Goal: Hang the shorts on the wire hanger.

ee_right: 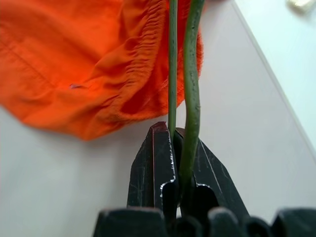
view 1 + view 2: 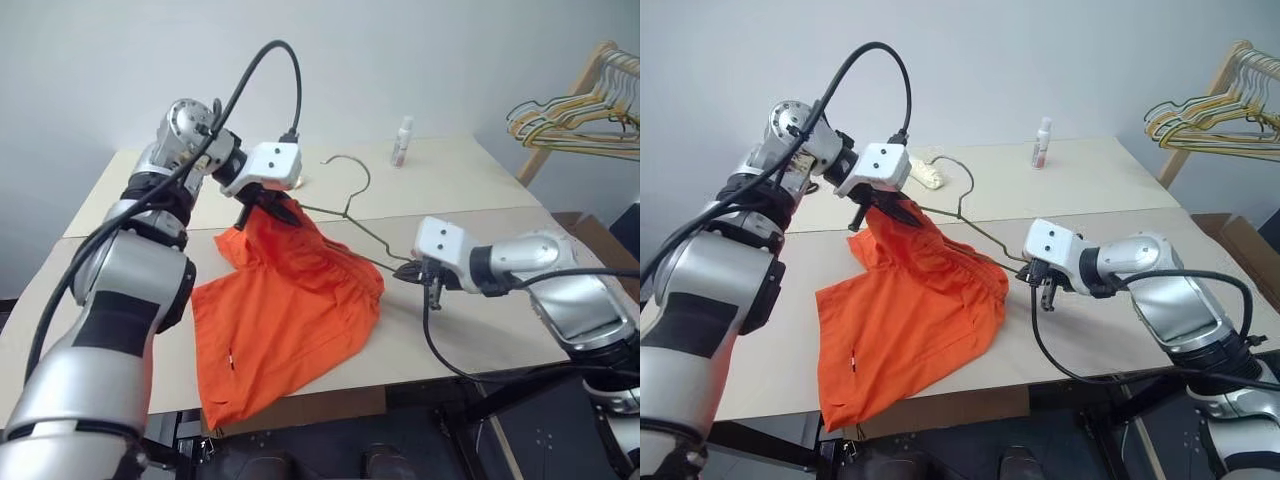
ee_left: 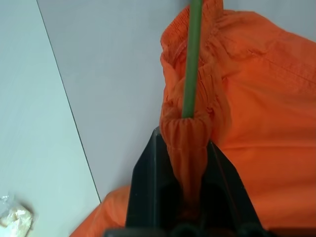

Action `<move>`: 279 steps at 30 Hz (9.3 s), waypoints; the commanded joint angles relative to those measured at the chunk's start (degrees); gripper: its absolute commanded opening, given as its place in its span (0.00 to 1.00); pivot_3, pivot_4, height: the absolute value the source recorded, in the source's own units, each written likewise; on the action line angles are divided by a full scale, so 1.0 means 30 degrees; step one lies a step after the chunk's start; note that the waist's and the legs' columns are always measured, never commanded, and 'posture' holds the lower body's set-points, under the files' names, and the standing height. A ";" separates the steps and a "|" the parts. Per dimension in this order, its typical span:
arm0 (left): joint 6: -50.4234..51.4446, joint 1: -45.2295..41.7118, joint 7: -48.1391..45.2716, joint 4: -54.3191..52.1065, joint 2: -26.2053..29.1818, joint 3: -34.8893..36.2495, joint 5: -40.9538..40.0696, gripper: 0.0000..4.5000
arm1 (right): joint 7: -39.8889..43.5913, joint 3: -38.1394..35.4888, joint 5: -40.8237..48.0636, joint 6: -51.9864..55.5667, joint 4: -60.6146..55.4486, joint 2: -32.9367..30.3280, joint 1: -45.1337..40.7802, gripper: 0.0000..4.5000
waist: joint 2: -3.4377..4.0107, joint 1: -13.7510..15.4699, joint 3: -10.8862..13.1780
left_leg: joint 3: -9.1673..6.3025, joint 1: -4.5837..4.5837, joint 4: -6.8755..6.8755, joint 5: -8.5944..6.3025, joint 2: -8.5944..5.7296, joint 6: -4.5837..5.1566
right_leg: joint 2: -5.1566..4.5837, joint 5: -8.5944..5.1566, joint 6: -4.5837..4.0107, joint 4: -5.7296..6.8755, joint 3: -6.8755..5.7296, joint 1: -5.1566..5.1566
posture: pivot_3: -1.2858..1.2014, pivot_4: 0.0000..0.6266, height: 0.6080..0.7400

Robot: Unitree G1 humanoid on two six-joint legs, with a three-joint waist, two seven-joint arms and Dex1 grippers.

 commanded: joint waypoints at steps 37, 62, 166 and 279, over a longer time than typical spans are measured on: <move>0.1150 0.2031 -0.0064 -0.2197 0.2561 0.3831 -0.0120 0.00 | -0.6574 -0.4256 0.4949 0.1805 0.1375 1.0378 0.4993 0.34 | -0.0013 0.0028 -0.0010 | -0.0019 0.0059 0.0057 -0.0016 -0.0017 0.0027 | 0.0002 -0.0007 0.0012 0.0073 0.0017 0.0045 | 0.55 0.00 1.00; 0.1850 0.2887 -0.0066 -0.5294 0.6417 -0.1759 -0.6219 0.00 | -0.1631 -0.7551 0.8596 0.2534 0.2919 0.4514 0.4492 0.00 | -0.0014 -0.0003 -0.0009 | -0.0016 0.0074 0.0057 -0.0024 -0.0012 0.0041 | 0.0001 -0.0010 0.0016 0.0086 0.0030 0.0051 | 0.54 0.00 1.00; 1.0255 1.2769 0.6961 -1.8145 -0.0691 1.0494 -0.9688 1.00 | -0.8621 -1.2499 0.5038 1.1802 -0.2056 0.2856 0.2713 0.00 | 0.0003 -0.0360 -0.0030 | -0.0015 0.0057 0.0071 -0.0006 0.0004 0.0004 | -0.0092 -0.0009 0.0018 0.0110 0.0058 0.0029 | 0.48 0.00 1.00; 1.3052 2.2388 1.5426 -2.7542 0.1593 1.0024 -0.7854 1.00 | -1.1360 -0.3033 -0.4519 -0.6499 0.4319 0.2056 -0.0026 1.00 | 0.0238 -0.0265 -0.0142 | 0.0196 0.0565 -0.0386 0.0018 0.0014 0.0065 | -0.0059 0.0037 0.0079 -0.0260 0.0328 0.0370 | 0.58 0.00 1.00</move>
